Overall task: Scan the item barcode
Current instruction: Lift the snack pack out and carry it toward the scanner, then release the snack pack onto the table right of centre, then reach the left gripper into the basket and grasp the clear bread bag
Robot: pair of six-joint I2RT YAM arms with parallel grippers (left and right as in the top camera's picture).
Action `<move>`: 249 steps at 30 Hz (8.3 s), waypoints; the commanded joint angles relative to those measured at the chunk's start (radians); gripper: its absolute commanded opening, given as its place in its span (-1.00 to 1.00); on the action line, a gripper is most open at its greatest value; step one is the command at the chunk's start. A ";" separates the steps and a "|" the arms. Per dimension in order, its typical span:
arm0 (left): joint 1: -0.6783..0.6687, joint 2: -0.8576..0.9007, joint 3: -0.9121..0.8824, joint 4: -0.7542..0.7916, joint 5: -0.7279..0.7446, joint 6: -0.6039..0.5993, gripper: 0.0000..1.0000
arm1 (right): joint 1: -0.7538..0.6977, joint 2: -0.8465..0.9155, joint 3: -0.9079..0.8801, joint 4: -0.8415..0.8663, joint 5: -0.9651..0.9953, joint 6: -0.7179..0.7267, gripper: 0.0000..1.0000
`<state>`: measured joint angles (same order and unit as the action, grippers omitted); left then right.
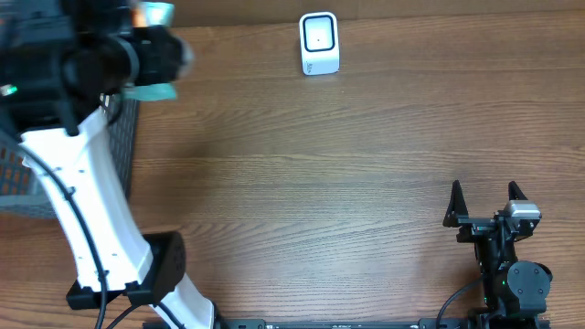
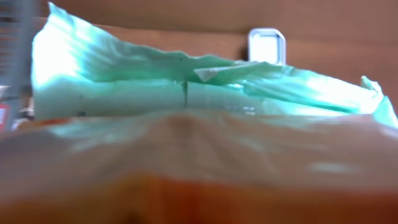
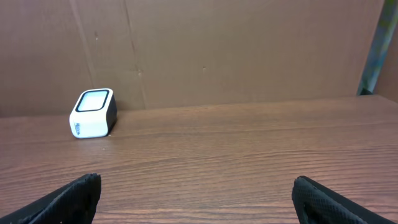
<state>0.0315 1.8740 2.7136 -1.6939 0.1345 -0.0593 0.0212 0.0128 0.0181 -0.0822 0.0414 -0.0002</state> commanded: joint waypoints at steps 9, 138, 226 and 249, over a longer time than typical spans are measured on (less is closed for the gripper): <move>-0.337 0.002 -0.232 0.021 -0.090 -0.077 -0.28 | -0.004 -0.010 -0.010 0.004 0.008 0.004 1.00; 0.220 0.106 -0.102 0.213 -0.356 0.017 1.00 | -0.004 -0.010 -0.010 0.004 0.008 0.004 1.00; 0.655 0.769 -0.359 0.492 -0.118 0.396 0.01 | -0.004 -0.010 -0.010 0.004 0.008 0.003 1.00; 0.654 0.329 -0.325 0.499 -0.115 0.142 -0.92 | -0.004 -0.010 -0.010 0.004 0.008 0.004 1.00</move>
<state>0.6823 2.3528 2.3772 -1.2037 0.0185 0.1661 0.0212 0.0128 0.0181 -0.0822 0.0418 0.0006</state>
